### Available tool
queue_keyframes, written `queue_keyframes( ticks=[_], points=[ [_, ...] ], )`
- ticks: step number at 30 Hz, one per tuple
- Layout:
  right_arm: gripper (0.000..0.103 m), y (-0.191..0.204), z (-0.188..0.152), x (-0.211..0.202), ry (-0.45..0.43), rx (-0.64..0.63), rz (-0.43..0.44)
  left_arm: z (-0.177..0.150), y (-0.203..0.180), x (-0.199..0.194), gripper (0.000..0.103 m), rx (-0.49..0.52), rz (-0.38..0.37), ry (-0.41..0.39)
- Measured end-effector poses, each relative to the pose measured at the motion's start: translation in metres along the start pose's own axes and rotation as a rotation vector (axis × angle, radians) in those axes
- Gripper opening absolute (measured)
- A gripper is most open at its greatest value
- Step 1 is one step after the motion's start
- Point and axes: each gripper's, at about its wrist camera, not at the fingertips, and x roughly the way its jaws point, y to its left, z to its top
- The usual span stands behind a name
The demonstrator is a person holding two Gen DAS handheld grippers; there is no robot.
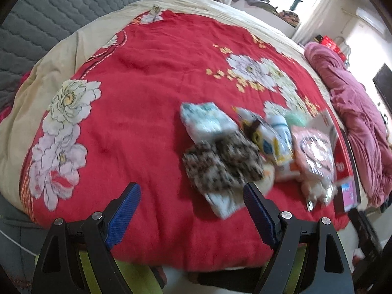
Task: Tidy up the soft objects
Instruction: 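Grasp the white-green Flower tissue packet with left tool while right tool grasps the bagged bun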
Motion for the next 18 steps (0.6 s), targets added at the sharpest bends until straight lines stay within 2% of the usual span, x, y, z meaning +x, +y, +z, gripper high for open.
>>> queue_keyframes(
  ticks=[8,18],
  points=[
    [0.101,-0.004,0.004,0.017,0.029,0.024,-0.01,0.052,0.0,0.027,0.086,-0.031,-0.02,0.03],
    [0.1,-0.015,0.005,0.042,0.097,0.063,-0.046,0.086,-0.011,0.07,0.086,-0.052,-0.003,0.119]
  ],
)
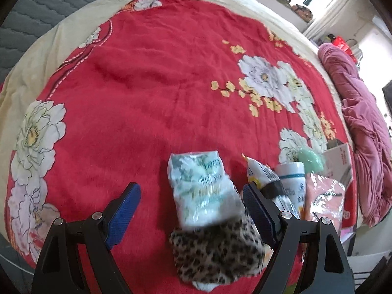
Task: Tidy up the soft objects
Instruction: 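Grasp the white-green Flower tissue packet with left tool while right tool grasps the bagged bun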
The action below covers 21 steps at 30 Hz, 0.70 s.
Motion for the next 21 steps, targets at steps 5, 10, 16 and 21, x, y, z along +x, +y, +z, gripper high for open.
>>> queue_keyframes(
  ticks=[5,10,16,21],
  points=[
    [0.1,-0.004,0.005,0.01,0.013,0.012,-0.012,0.011,0.002,0.013,0.086,-0.036,0.005,0.055],
    [0.098,-0.012,0.009,0.023,0.04,0.048,-0.032,0.014,0.001,0.024,0.086,-0.037,0.02,0.095],
    [0.09,-0.014,0.009,0.035,0.087,0.1,-0.003,0.013,0.001,0.038,0.086,-0.036,0.042,0.114],
    [0.067,-0.015,0.01,0.042,0.112,0.155,0.067,0.012,0.004,0.04,0.081,-0.051,0.021,0.099]
  ],
)
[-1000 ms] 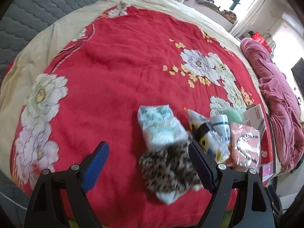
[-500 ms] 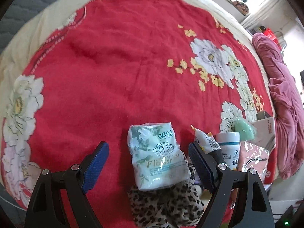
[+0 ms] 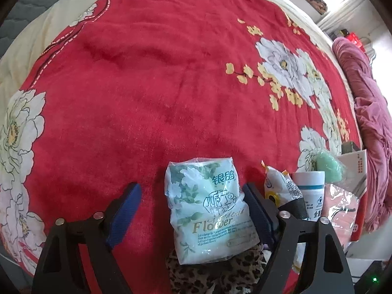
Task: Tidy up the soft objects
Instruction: 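Grasp the white-green Flower tissue packet with left tool while right tool grasps the bagged bun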
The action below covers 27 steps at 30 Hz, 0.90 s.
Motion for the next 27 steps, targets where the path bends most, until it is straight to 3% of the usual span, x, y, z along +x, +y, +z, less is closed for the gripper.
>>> queue_keyframes(
  ticks=[2,4,7,10,15,27],
  points=[
    [0.054,0.004,-0.002,0.001,-0.002,-0.011,0.02,0.0,0.001,0.001,0.076,-0.003,-0.013,0.009],
    [0.053,0.008,-0.003,0.001,-0.008,-0.028,0.036,0.0,0.0,0.002,0.073,0.006,-0.012,0.012],
    [0.052,0.007,-0.003,-0.001,-0.017,-0.03,0.061,0.0,-0.005,0.003,0.059,0.034,-0.014,0.015],
    [0.052,0.003,-0.002,-0.007,-0.039,-0.021,0.076,-0.001,-0.012,0.004,0.058,0.065,0.01,0.012],
    [0.05,0.002,0.001,-0.024,-0.091,-0.03,0.076,0.001,-0.009,0.0,0.055,0.045,-0.014,0.009],
    [0.05,0.0,0.005,-0.049,-0.157,-0.033,0.107,0.001,-0.026,-0.056,0.055,0.096,-0.063,-0.119]
  ],
)
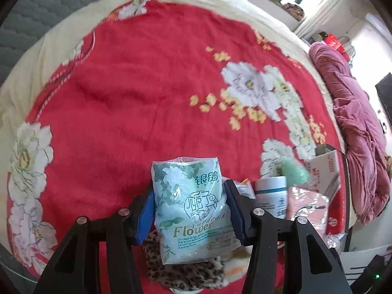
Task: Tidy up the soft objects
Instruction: 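Grasp the white-green Flower tissue packet with left tool while right tool grasps the bagged bun, then carry the Flower packet over the pink book tray with left tool while right tool releases the bun into it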
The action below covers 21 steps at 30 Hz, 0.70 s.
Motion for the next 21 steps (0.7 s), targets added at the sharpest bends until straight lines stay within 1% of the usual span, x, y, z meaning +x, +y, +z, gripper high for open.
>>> queue_keyframes(
  ticks=[5,10,21],
  points=[
    [0.05,0.0,0.005,-0.012,-0.034,-0.008,0.008,-0.004,-0.019,-0.023,0.055,0.044,-0.03,-0.03],
    [0.05,0.001,0.01,-0.026,-0.071,-0.021,0.019,-0.016,-0.05,-0.045,0.055,0.118,-0.058,-0.061],
    [0.05,-0.008,0.02,-0.06,-0.151,-0.018,0.014,-0.053,-0.11,-0.068,0.055,0.25,-0.121,-0.06]
  ],
)
